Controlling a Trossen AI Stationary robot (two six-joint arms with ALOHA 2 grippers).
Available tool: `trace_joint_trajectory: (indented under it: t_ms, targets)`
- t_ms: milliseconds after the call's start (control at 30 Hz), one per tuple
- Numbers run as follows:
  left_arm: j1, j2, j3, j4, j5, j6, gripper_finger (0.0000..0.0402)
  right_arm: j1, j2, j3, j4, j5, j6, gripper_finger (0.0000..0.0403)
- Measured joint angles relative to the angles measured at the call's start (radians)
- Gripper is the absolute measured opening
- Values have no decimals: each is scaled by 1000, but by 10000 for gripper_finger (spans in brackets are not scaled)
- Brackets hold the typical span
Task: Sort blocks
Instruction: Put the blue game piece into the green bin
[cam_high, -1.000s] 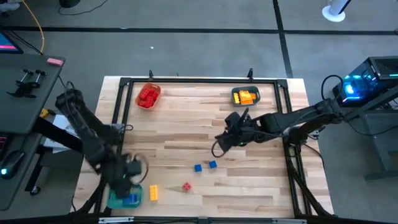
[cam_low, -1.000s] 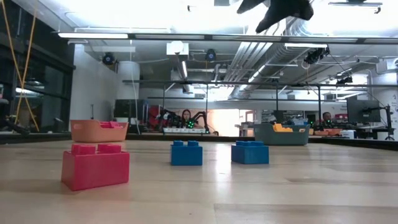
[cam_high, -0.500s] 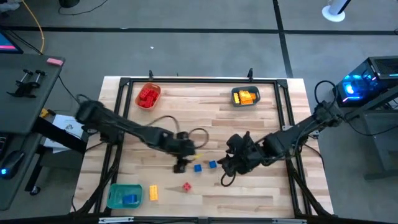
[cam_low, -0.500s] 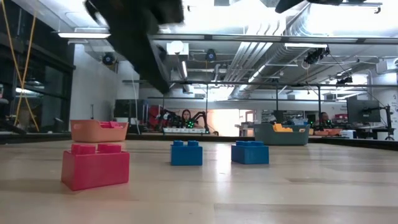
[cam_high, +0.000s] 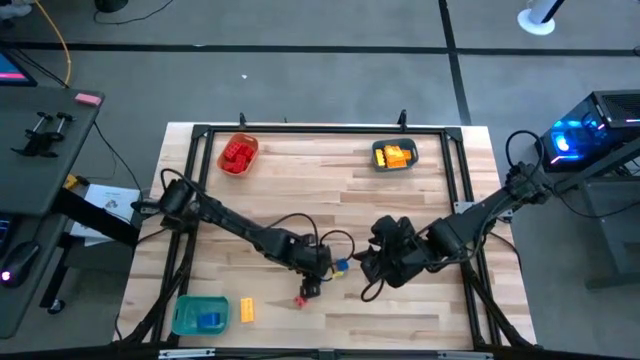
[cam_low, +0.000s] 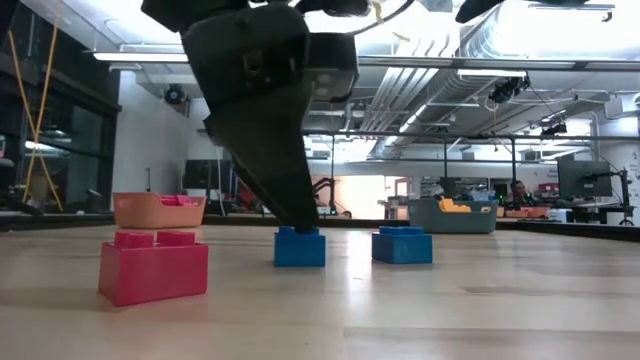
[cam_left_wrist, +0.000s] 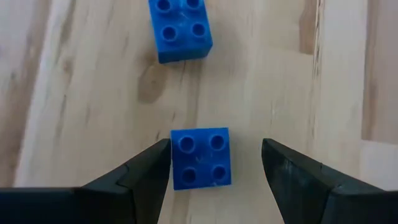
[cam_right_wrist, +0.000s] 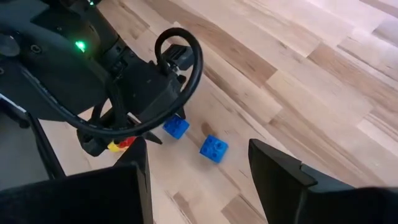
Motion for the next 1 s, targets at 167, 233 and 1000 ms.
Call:
trace_joint_trajectory:
  t_ms: [167, 233, 1000]
  targets:
    - [-11, 35, 0, 7, -43, 1, 239, 0, 0, 0, -11, 7, -9, 161]
    - [-11, 51, 1, 14, -66, 4, 239, -1, 0, 0, -11, 8, -17, 161]
    - [78, -364, -3, -434, -189, 174, 96, -29, 0, 0, -7, 141, -54, 161]
